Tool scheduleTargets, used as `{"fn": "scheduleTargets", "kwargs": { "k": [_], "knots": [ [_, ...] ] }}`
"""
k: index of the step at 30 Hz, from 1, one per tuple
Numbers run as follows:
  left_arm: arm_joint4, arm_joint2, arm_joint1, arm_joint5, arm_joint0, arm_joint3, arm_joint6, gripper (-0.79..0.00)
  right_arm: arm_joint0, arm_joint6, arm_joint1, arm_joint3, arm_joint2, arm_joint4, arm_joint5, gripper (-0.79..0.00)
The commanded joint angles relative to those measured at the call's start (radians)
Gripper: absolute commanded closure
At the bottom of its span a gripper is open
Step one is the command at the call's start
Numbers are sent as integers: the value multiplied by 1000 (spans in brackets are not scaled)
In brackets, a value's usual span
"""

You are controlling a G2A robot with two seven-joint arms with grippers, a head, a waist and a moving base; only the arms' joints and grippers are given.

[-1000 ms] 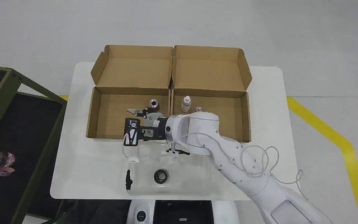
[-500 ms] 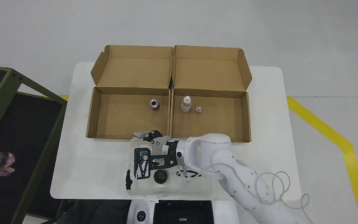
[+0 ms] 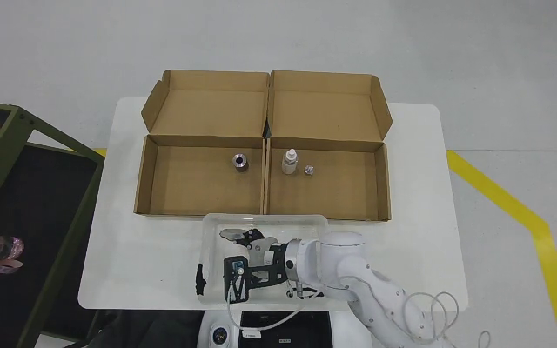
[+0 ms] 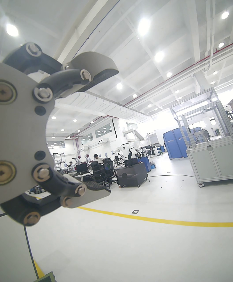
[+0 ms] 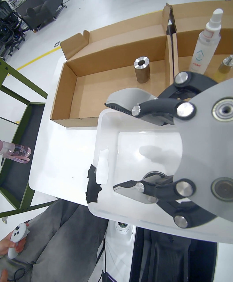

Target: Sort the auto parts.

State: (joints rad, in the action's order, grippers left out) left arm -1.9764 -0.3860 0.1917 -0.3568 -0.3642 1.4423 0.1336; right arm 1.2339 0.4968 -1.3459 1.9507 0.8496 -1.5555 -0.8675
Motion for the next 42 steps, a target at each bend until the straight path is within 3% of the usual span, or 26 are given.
{"fn": "scheduleTargets", "kwargs": {
  "k": [1, 22, 42],
  "knots": [
    [0, 0, 0, 0, 0, 0, 0, -785, 12, -4, 5, 0, 4, -6, -3, -554],
    [0, 0, 0, 0, 0, 0, 0, -785, 57, 4, 40, -62, 2, -20, -51, -563],
    [0, 0, 0, 0, 0, 0, 0, -785, -2, 28, 45, -158, -44, 6, -30, -536]
  ]
}}
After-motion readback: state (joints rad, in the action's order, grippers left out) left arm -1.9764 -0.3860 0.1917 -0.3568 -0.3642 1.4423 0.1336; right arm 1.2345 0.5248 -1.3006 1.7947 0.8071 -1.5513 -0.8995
